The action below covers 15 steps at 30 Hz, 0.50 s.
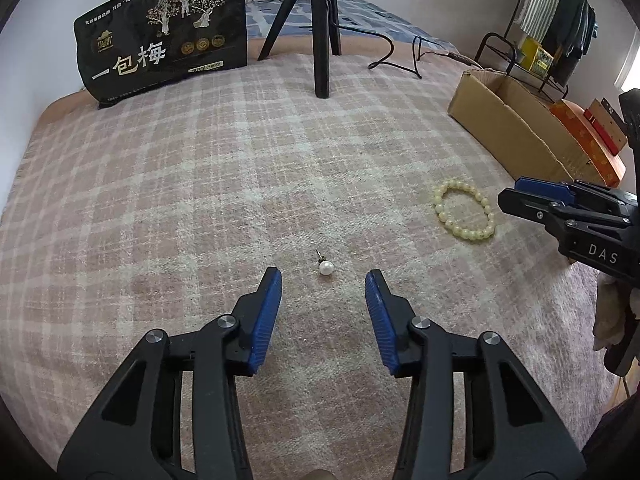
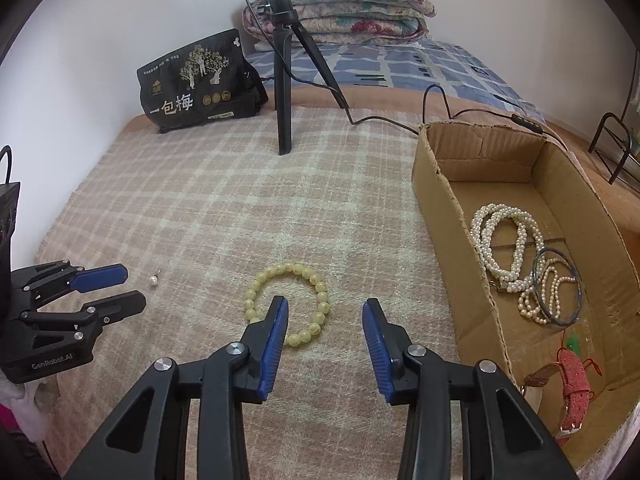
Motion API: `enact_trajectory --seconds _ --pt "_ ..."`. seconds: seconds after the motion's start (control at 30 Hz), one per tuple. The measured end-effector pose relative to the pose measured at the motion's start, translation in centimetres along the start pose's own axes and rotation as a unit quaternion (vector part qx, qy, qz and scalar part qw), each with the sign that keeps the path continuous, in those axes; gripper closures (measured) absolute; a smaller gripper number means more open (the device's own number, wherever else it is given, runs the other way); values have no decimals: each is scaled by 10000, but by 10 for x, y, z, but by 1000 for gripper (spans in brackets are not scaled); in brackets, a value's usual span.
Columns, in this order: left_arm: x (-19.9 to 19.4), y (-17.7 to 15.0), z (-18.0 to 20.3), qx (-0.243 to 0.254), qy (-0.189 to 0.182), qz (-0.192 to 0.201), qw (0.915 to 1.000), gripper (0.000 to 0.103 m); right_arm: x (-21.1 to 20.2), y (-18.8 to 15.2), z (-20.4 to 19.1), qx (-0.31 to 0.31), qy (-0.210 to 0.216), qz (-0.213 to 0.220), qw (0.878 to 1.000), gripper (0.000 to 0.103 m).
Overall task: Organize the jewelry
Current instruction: 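Move the left tool to the second pearl earring while the right tool approaches the yellow bead bracelet, then close the left tool on the pearl earring while the right tool grasps the bead bracelet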
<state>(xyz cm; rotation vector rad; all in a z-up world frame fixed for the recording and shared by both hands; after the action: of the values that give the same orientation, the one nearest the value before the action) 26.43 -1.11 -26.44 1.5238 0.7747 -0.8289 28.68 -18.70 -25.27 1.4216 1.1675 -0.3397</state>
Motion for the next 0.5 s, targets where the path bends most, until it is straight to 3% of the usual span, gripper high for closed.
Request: enact_trajectory --seconds 0.2,0.27,0.5 --pt "4 5 1 -5 -41 33 10000 59 7 2 2 7 -27 -36 10000 64" --pt "7 5 3 -3 -60 11 10000 68 10 1 3 4 -35 -62 10000 65" --pt "15 3 9 65 -66 -27 10000 68 16 2 5 44 -44 -109 9999 66"
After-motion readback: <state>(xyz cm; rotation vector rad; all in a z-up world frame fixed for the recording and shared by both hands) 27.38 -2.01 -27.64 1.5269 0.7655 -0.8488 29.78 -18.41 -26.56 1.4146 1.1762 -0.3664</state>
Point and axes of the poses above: each gripper's, at about its wrist camera, not at the fingertips, and x roughly the way its jaws point, z to its right, y to its top, the point moved 10 cm from there along x, roughly the way its jaws point, and after that the axes turned 12 degrees about y, right-handed, at the moved point
